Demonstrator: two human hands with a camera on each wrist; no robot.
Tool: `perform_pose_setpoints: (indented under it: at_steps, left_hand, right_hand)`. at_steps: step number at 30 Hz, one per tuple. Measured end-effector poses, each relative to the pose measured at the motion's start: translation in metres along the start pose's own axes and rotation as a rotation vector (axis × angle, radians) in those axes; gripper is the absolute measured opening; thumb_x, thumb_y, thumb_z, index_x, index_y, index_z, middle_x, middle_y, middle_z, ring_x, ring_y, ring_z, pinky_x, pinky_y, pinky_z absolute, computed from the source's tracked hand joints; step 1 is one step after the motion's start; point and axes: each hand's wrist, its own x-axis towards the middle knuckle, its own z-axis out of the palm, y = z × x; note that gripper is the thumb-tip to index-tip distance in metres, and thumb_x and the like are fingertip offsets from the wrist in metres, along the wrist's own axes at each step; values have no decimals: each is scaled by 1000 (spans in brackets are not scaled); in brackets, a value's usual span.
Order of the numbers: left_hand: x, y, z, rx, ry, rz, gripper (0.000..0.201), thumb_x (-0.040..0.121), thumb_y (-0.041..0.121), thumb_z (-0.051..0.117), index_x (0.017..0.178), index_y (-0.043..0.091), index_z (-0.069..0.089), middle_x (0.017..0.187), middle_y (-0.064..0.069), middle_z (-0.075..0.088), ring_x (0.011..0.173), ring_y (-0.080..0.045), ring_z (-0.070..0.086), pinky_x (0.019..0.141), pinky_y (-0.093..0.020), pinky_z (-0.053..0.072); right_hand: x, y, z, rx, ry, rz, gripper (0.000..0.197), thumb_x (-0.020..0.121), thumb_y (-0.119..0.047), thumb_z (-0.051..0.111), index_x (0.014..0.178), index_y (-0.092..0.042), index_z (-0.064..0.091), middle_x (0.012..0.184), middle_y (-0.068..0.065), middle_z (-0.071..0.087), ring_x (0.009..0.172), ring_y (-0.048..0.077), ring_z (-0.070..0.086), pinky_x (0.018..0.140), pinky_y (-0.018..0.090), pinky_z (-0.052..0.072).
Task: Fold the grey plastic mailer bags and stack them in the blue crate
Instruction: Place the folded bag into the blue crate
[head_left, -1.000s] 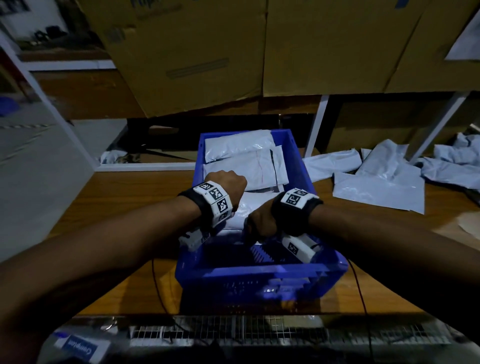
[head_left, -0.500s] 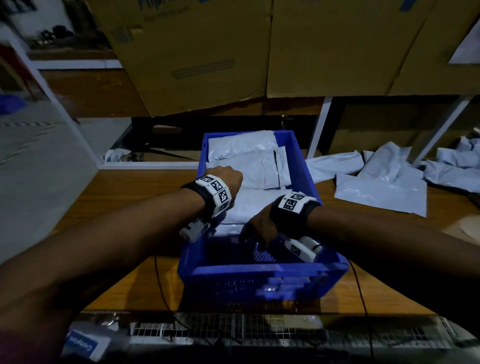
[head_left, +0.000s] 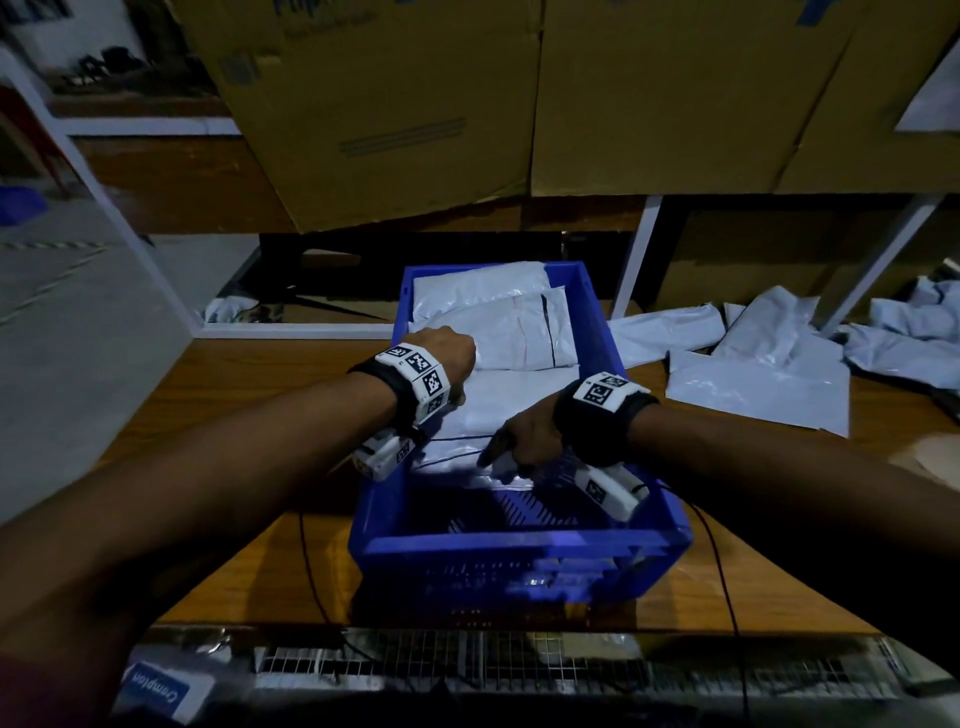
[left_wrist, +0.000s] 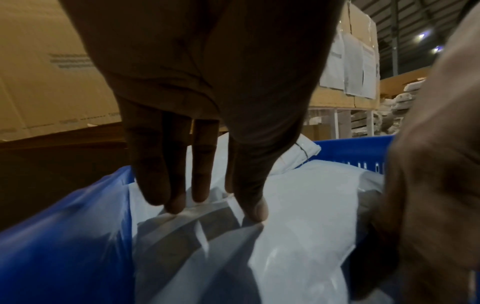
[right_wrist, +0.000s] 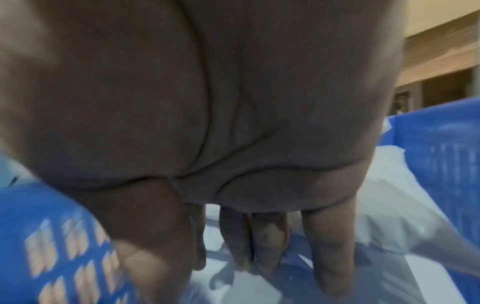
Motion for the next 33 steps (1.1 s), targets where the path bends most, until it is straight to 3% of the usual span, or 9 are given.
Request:
perform_pose_setpoints:
  at_steps: [2, 6, 12, 14, 17, 20, 25, 29, 33]
  left_hand:
    - [2, 2, -3, -17, 18, 15, 43, 74, 28, 88, 114, 23, 73, 113, -10, 70, 98, -37, 68, 80, -41, 58]
    - [8, 9, 0, -41, -6, 41, 38, 81, 14, 79, 118, 20, 72, 120, -15, 66, 102, -38, 67, 78, -39, 54]
    - [10, 9, 2, -32, -51, 42, 53, 71, 16, 88, 119, 24, 69, 117, -9, 65, 101, -35, 67, 74, -37, 51]
    - [12, 6, 0, -39, -15, 44, 50, 73, 23, 89, 119, 28, 70, 118, -6, 67, 101, -33, 67, 77, -38, 53]
    - [15, -2, -5, -74, 43, 32, 43, 77, 32, 86, 118, 30, 72, 116, -6, 68, 103, -34, 68, 78, -37, 51]
    - [21, -14, -10, -129, 105, 11, 38, 77, 40, 81, 113, 31, 74, 112, -8, 72, 100, -36, 69, 80, -39, 57]
    - [36, -25, -19, -186, 119, 40, 43, 92, 38, 65, 133, 25, 64, 122, -12, 70, 109, -37, 66, 91, -46, 57]
    - [45, -18, -26, -110, 29, 92, 6, 91, 22, 61, 90, 16, 62, 79, -5, 61, 80, -35, 61, 64, -36, 52]
    - [73, -19, -26, -119, -57, 79, 14, 89, 25, 58, 94, 17, 68, 96, -8, 72, 85, -35, 65, 80, -44, 60]
  right_hand:
    - [0, 3, -7, 66, 1, 15, 54, 98, -14, 59, 150, -27, 51, 148, 5, 56, 130, 22, 55, 111, 33, 44]
    - [1, 3, -12, 130, 43, 60, 52, 97, -13, 63, 148, -20, 54, 145, 2, 58, 132, 21, 54, 115, 35, 41]
    - [-11, 1, -12, 255, 95, 2, 37, 93, -19, 72, 130, -18, 69, 118, 2, 75, 108, 19, 69, 102, 33, 54]
    - [-24, -2, -21, 361, 101, -55, 28, 94, -7, 65, 120, -10, 74, 109, 6, 78, 97, 22, 72, 90, 35, 60]
    - [-47, 1, -45, 397, 327, -31, 28, 91, -2, 56, 104, -14, 79, 93, 3, 80, 83, 19, 77, 66, 31, 63]
    - [-57, 24, -72, 389, 706, 82, 17, 89, -14, 65, 91, -17, 82, 82, 6, 78, 74, 24, 76, 64, 39, 65]
    - [-55, 66, -95, 289, 866, 256, 24, 93, -37, 70, 112, -26, 77, 112, 4, 73, 105, 26, 68, 80, 25, 46]
    - [-42, 64, -94, 137, 742, 251, 17, 92, -30, 71, 106, -21, 73, 113, 11, 64, 116, 33, 60, 94, 35, 49]
    - [-31, 57, -97, -29, 624, 335, 33, 90, -35, 72, 119, -21, 69, 134, 12, 53, 139, 35, 34, 116, 46, 25]
